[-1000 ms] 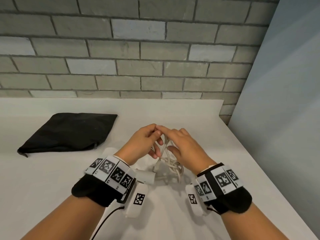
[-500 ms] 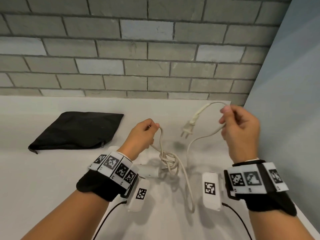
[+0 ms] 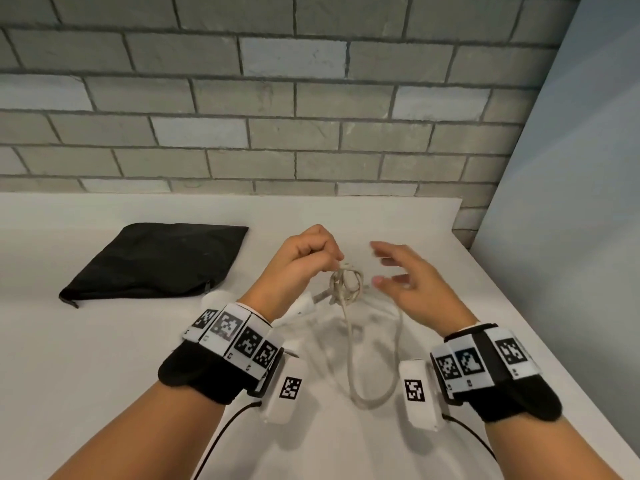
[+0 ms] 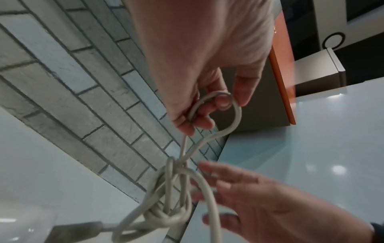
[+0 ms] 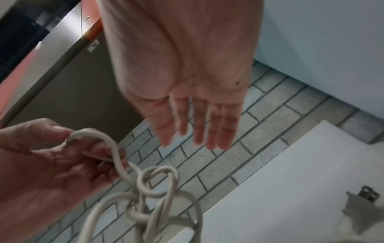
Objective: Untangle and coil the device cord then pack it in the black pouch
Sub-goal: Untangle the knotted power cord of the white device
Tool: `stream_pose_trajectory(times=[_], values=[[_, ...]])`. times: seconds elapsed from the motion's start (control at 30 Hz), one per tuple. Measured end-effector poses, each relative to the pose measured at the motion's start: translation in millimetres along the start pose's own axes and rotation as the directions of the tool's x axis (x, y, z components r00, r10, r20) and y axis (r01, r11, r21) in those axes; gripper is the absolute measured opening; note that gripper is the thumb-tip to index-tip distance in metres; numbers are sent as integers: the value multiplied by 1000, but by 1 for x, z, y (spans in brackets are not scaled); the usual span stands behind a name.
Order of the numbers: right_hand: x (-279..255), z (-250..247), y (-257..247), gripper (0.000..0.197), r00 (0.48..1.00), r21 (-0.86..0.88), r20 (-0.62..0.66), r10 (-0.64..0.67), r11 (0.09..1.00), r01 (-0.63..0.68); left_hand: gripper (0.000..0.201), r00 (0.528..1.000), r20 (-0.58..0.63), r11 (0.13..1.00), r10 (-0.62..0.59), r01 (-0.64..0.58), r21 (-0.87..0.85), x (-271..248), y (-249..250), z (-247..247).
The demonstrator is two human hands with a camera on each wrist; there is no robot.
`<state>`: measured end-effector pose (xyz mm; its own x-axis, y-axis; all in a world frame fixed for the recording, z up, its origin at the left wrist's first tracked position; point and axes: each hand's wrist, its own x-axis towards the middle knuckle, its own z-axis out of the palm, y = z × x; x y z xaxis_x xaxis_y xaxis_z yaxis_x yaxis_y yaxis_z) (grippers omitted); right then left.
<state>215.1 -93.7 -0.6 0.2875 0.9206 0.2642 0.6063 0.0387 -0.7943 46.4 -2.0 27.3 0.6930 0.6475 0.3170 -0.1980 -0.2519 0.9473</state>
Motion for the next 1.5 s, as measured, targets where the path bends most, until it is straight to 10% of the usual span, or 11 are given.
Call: stream_pose_trajectory(times=[0.1, 0.27, 0.37, 0.5, 0.67, 1.17, 1.5], values=[[0, 16, -9, 53, 964, 100, 258, -61, 994, 36, 10, 993, 105, 998, 60, -59, -10, -3, 5, 3], [3, 27, -13, 21, 992, 237, 109, -66, 971, 38, 16, 988, 58, 980, 142, -148, 132, -3, 12, 8], [1, 24, -13, 20, 990, 421, 116, -81, 907, 25, 30, 996, -90, 983, 13, 4, 186, 4, -1, -2], [1, 23, -12, 16, 993, 594, 112, -46, 804, -30, 23, 980, 144, 902, -137, 63, 427, 1, -16, -2], [1, 21, -3, 18, 997, 705, 76, 5, 707, -57, 5, 983, 91, 900, -161, 108, 422, 1, -15, 1], [-8, 12, 19, 16, 957, 475, 290, -24, 872, -121, 22, 875, -217, 880, -433, 359, -310, 1, -32, -13], [-4, 12, 5, 24, 993, 291, 98, -59, 956, 28, 25, 970, -60, 882, -234, 238, 406, 4, -20, -14]])
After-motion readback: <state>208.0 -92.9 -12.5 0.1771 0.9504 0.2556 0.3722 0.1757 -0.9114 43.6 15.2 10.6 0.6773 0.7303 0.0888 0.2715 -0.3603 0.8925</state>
